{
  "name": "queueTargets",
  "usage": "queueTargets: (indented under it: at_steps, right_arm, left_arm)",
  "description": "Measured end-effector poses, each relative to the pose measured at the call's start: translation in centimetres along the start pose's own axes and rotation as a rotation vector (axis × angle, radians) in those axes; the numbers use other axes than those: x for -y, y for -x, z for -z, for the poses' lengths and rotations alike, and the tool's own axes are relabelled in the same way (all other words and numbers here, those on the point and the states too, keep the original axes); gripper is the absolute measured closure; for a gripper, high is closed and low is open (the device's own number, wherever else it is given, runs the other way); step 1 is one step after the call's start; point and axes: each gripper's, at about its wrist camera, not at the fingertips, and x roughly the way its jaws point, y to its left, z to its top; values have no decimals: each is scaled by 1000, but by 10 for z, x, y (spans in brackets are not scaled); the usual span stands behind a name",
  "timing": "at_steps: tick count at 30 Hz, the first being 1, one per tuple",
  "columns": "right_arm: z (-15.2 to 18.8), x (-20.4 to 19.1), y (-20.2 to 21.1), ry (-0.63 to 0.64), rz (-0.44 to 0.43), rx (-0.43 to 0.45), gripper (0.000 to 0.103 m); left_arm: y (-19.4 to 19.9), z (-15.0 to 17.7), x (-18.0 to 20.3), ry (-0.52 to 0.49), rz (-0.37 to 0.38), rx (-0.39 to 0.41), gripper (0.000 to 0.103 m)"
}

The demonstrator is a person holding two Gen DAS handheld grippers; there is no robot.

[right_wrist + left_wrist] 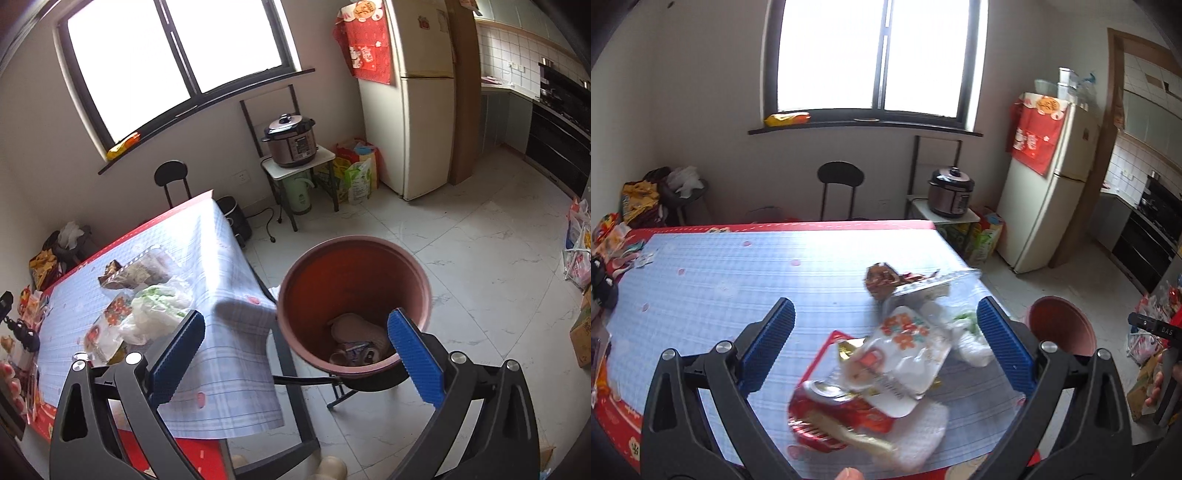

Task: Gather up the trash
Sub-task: 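Grasp the bubble wrap with the right gripper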

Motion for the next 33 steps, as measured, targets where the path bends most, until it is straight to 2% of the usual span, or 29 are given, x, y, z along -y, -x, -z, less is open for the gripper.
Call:
queueTargets:
  at_steps: [5, 11, 20, 28, 31, 33]
  right_arm:
    - [9, -70, -14, 74, -43, -43, 5]
    - [32, -144, -31, 158, -79, -120, 5]
    - [72, -220, -67, 220, -84, -260, 5]
    - [109, -255, -111, 146, -103, -391, 5]
    - [123, -262, -128, 105, -113, -448, 13]
    - [131, -265, -139, 81, -117, -484, 15]
  left_arm:
    - [14, 28, -70, 41, -51, -31, 5]
    - [3, 67, -121, 96, -27, -119, 5]
    - [-36, 105, -139, 88, 53, -256, 6]
    - [-67, 118, -145, 53, 151, -348, 6]
    - [-74, 117, -142, 23, 186, -360, 7]
    - [-79, 116, -141, 20, 205, -374, 11]
